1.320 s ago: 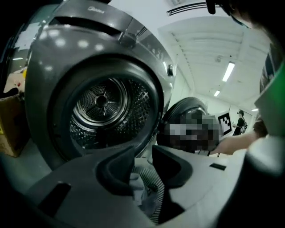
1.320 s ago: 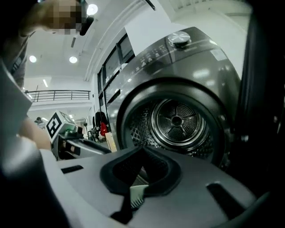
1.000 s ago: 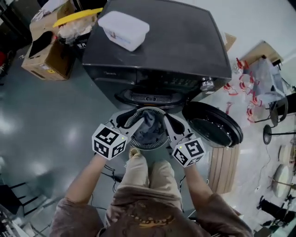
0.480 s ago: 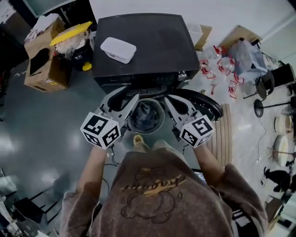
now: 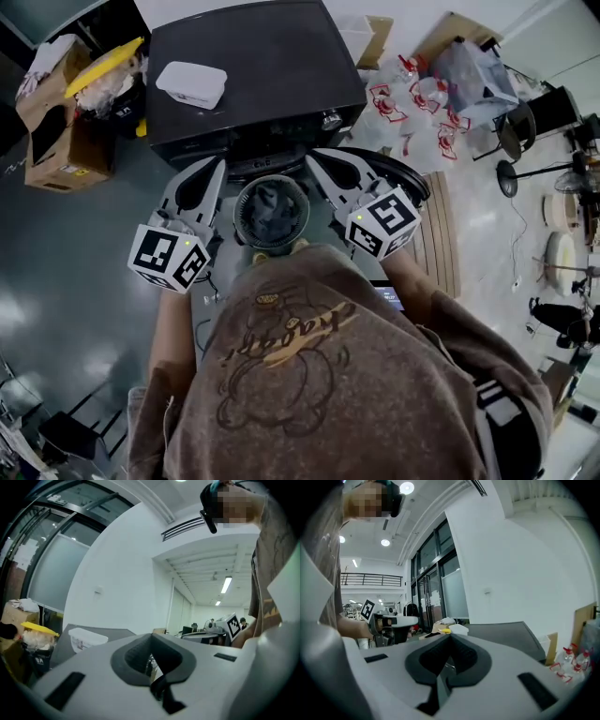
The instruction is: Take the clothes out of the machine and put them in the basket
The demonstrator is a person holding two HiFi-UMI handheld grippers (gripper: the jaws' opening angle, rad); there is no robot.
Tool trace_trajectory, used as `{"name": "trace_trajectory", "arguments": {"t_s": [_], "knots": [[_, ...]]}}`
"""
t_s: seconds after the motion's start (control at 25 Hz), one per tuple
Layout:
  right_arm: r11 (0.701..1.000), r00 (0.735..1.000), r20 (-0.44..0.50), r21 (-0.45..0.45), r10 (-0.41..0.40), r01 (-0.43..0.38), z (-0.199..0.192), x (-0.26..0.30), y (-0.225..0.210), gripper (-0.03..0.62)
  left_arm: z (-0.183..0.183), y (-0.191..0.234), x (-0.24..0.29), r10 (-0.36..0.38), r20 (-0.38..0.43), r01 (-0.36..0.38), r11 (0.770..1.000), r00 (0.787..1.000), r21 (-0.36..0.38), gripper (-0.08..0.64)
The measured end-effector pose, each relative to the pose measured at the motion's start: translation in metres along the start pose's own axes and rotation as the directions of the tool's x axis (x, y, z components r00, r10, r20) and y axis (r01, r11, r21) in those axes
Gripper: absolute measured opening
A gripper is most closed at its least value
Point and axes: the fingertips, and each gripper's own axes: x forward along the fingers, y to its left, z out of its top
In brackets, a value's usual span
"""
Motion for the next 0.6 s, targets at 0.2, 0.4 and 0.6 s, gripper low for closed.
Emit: {"name": "trace_trajectory", "arguments": {"t_s": [0.2, 0.4, 0.6], "knots": [[0.999, 0.999, 0.003, -0.008, 0.032, -0.032, -0.006, 0.002, -0.013, -0.005, -0.02, 0.006, 0.011, 0.061, -0.03, -0.061, 0.998, 0.998, -0.003, 0.006], [1.0, 0.999, -0.026, 0.011, 0.025, -0.024, -0.021, 0.004, -0.031, -0.005, -0.037, 0.018, 0.018, 0.126, -0.053, -0.128, 0.991, 0.991, -0.046, 0.006], [1.0, 1.0, -0.022, 0.026, 0.0, 0.001, -0.026, 0.007, -0.046, -0.005, -0.042, 0.016, 0.035, 0.112, -0.064, -0.115, 0.992, 0.992, -0.048, 0.006]]}}
